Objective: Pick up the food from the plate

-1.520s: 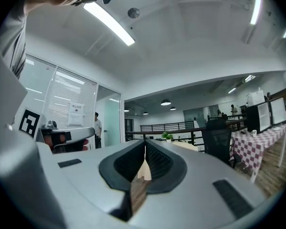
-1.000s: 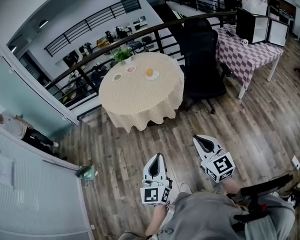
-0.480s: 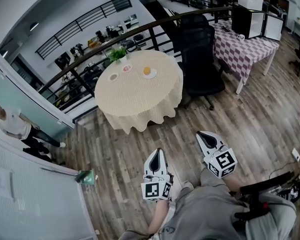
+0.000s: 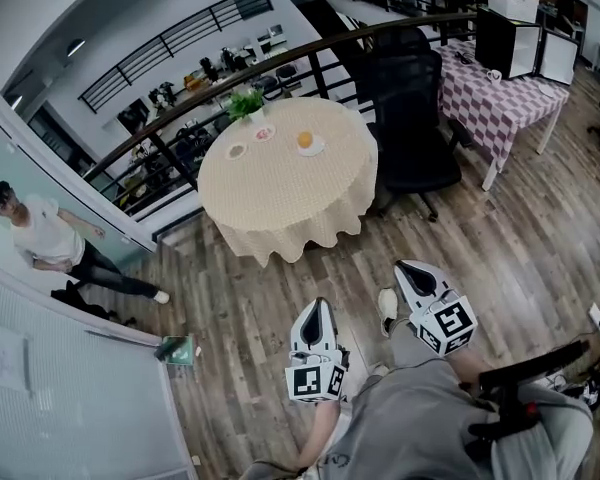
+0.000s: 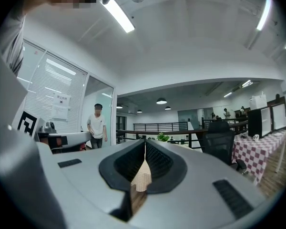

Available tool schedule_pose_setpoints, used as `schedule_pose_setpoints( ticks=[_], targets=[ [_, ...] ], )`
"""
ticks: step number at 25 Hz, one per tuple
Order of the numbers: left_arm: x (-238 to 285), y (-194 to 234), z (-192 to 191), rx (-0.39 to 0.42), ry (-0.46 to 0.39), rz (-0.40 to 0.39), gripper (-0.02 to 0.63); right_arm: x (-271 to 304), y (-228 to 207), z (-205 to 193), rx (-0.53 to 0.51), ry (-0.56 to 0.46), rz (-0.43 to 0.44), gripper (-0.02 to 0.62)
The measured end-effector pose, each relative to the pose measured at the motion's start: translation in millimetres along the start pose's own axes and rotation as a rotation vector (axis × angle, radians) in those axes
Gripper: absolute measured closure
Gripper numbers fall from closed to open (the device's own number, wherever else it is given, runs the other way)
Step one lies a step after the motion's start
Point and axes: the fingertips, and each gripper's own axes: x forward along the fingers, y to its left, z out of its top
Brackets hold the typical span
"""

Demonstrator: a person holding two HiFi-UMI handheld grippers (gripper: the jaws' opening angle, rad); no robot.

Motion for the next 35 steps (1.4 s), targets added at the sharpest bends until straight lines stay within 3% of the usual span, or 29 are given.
schedule_pose_setpoints(
  ticks=[11, 26, 35],
  targets=[
    [42.3, 51.8, 2.4, 0.021, -0.03, 0.074, 0.597, 92.5, -12.4, -9.1, 0.005, -0.019, 0.078, 0.58],
    [204.2, 123.9, -21.9, 0.011, 0.007, 0.068, 0.597, 264.7, -100.5, -26.2, 0.043, 0.019, 0.122, 0.58],
    [295.9, 175.1, -13.5, -0.008, 0.026, 0.126, 0.597, 364.5, -151.0, -13.9, 0.075, 0.034, 0.155, 0.58]
  ],
)
